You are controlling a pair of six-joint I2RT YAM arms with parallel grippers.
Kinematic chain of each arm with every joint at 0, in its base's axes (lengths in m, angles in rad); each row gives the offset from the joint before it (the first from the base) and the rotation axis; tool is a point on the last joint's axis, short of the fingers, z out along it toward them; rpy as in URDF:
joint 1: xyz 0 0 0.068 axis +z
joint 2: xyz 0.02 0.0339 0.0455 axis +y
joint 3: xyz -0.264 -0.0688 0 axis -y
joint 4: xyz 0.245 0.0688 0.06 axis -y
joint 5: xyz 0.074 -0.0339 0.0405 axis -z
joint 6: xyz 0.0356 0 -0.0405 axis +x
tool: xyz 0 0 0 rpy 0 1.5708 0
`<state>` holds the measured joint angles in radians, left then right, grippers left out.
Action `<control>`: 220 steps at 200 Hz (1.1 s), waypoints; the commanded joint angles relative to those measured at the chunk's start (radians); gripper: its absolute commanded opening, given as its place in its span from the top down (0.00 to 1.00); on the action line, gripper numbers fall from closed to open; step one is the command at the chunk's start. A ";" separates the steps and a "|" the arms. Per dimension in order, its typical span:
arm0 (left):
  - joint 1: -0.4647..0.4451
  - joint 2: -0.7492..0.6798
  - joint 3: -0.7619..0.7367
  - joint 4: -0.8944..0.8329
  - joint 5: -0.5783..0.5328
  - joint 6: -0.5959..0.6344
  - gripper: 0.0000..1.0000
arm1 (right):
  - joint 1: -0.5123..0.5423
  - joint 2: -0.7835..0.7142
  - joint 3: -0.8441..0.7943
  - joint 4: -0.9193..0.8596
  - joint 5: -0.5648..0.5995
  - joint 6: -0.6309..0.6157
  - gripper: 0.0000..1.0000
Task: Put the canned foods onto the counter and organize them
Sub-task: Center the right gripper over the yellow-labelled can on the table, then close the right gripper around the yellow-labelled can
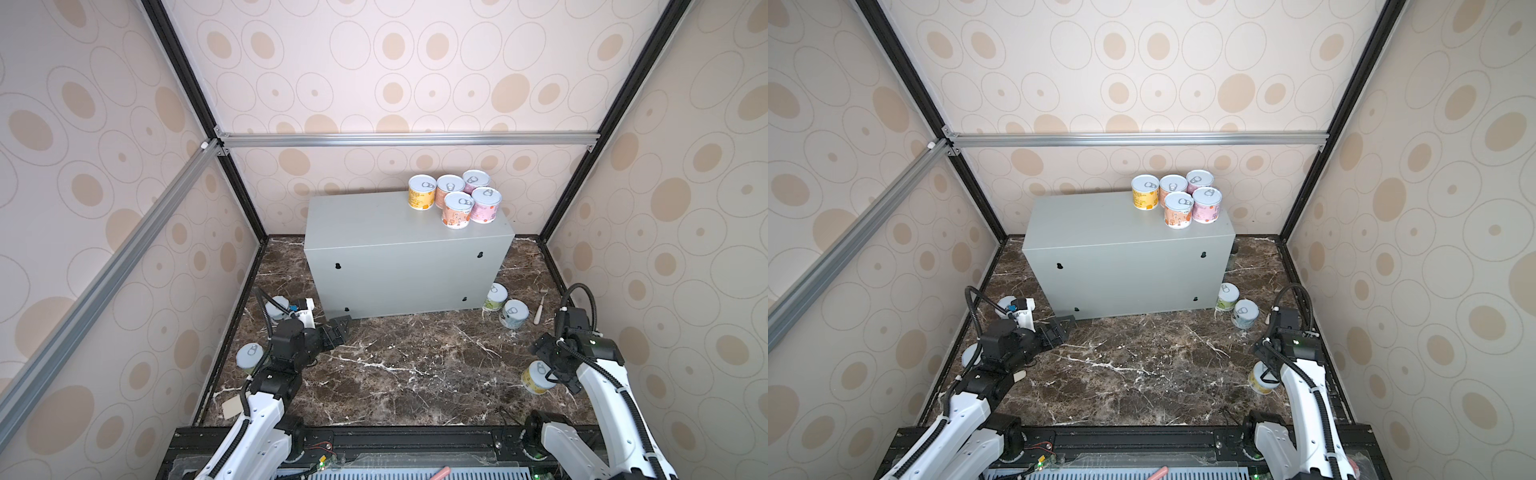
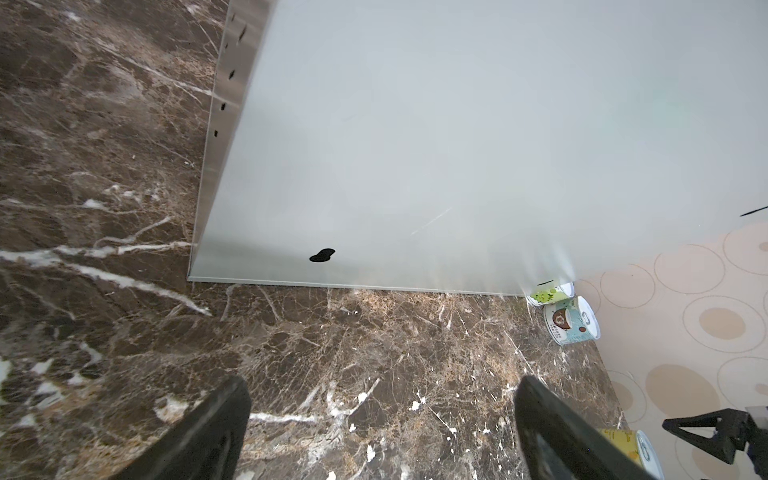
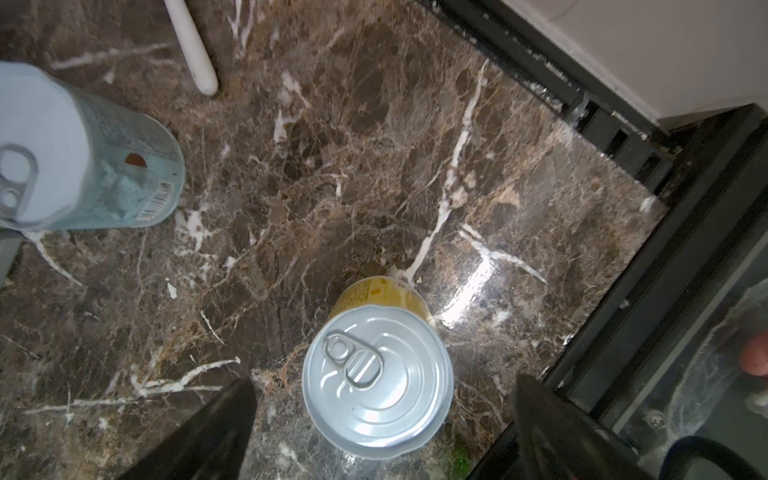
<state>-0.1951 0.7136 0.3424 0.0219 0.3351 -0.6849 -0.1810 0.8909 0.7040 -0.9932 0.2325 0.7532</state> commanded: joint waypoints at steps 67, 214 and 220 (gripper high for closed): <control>-0.017 0.006 0.003 0.016 -0.003 -0.005 0.01 | -0.005 0.011 -0.116 0.147 -0.144 -0.014 0.01; -0.017 0.013 0.006 0.016 -0.003 -0.002 0.01 | 0.207 0.124 -0.063 0.249 -0.251 -0.091 0.02; -0.017 0.013 0.004 0.016 -0.002 -0.001 0.01 | 0.226 0.134 -0.055 0.251 -0.235 -0.096 0.01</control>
<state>-0.2043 0.7238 0.3424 0.0223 0.3347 -0.6849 -0.0200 0.9997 0.6048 -0.7654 -0.0441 0.6682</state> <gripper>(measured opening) 0.990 0.986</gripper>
